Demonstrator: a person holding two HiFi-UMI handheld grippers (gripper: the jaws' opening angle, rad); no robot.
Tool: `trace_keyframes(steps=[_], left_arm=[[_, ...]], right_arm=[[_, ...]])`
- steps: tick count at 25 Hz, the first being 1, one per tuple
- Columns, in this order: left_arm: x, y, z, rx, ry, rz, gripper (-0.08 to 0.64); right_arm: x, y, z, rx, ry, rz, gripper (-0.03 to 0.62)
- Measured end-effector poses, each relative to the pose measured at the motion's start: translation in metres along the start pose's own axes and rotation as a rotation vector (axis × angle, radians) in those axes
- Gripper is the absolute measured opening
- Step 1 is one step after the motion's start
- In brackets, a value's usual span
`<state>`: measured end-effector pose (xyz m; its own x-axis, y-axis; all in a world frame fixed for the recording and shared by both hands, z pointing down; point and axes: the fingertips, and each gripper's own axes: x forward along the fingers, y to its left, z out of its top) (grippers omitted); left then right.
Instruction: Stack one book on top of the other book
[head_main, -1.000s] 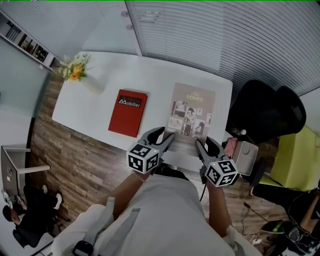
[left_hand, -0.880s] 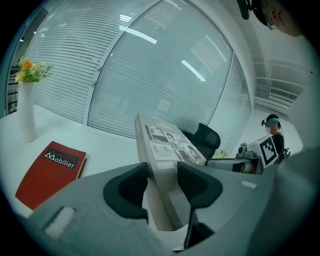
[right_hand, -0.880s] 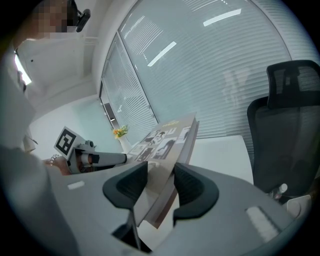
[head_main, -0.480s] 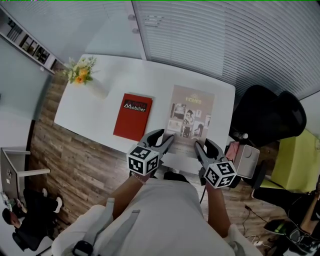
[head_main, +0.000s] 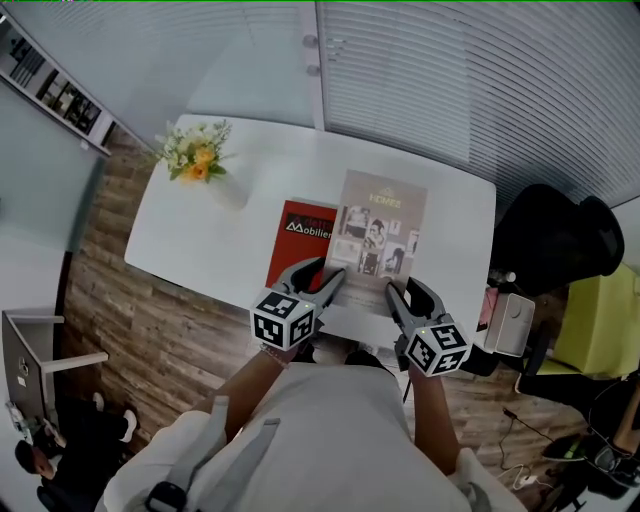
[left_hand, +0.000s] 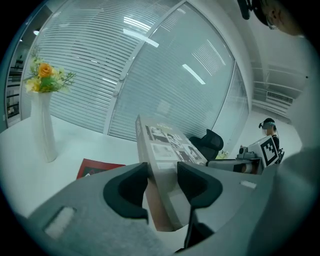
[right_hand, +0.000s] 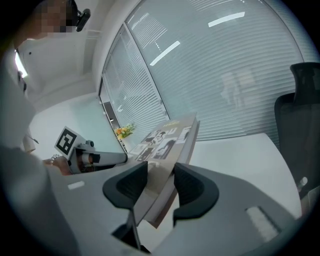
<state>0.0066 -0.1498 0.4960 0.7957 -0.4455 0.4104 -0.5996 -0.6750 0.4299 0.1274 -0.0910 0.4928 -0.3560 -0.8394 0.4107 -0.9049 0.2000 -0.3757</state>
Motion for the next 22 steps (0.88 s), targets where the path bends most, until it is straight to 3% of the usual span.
trace_keyframes(steps=[13,22], left_arm=[[-0.095,0.110,0.007,-0.019,-0.025,-0.005,0.192],[-0.127,0.137,0.004,-0.034,-0.036,-0.007,0.190]], right_arm=[[0.080,0.121,-0.016,-0.025,0.003,-0.005,0.170],[0.096,0.158,-0.023,-0.030,0.014,-0.007,0.170]])
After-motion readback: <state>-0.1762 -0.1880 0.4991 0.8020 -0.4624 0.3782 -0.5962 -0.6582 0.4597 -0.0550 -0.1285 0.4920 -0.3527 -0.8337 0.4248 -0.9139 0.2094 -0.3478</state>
